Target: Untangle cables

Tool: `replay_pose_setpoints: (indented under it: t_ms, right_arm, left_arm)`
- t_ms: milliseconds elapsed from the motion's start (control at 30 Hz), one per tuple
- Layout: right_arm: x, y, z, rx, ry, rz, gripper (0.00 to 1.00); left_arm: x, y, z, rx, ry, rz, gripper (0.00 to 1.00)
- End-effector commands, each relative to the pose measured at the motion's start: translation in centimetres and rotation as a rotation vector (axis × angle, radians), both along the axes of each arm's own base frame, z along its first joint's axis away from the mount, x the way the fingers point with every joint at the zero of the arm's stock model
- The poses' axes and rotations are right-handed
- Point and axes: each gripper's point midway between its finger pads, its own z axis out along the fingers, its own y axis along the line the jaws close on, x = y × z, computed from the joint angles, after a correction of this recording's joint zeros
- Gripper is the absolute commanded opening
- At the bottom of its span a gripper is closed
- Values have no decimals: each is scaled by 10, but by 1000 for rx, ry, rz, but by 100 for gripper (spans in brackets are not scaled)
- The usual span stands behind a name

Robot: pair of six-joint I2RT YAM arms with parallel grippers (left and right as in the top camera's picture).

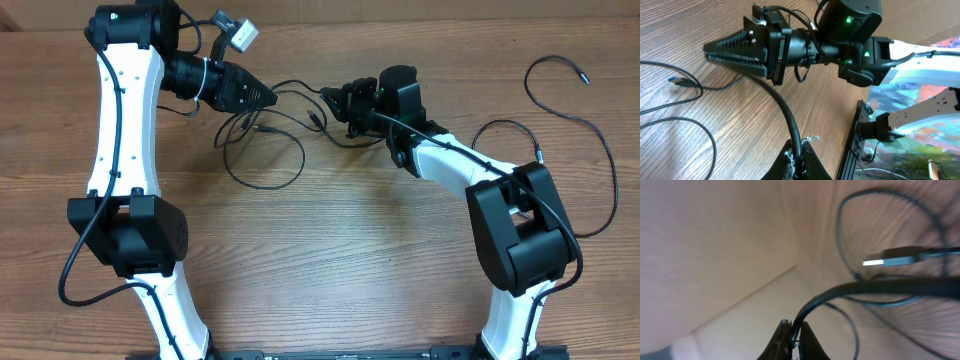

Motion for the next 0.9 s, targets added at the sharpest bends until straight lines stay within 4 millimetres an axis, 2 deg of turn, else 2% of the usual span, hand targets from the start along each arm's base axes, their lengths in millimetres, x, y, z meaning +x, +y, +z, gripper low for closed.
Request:
replay_pose_setpoints:
  t_ms: [0,267,400,533,600,633,667,700,767,867]
  right_arm:
    - [2,-8,7,-131,-114,16,4]
    - [2,-9,6,-171,-157,41,4]
    - [3,-8,8,-168,-167,41,23]
    - [3,-8,9,-163,-167,38,29]
    - [3,-8,10,-144,-148,26,36]
    - [3,-8,10,-134,-136,20,41]
    - [1,-6,10,-116,-120,25,52]
    - [0,-4,10,-99,-103,27,58]
    - [-2,-2,11,-68,-71,19,64]
    - [-1,-2,11,-37,-36,-2,67]
  left_arm:
    - [-1,-4,9,-14,-54,-27,4]
    - [0,-4,8,-12,-57,-27,4]
    - [-1,-6,11,-31,-57,-28,4]
    - [-1,-7,13,-45,-57,-28,4]
    - [-1,-7,13,-45,-57,-28,4]
    - [-1,-7,14,-46,-57,-28,4]
    - [-1,-7,14,-46,-57,-28,4]
    - [-1,-7,14,-46,-57,-29,4]
    - [-1,-7,14,-46,-55,-29,4]
    - [-1,-10,18,-73,-55,-29,4]
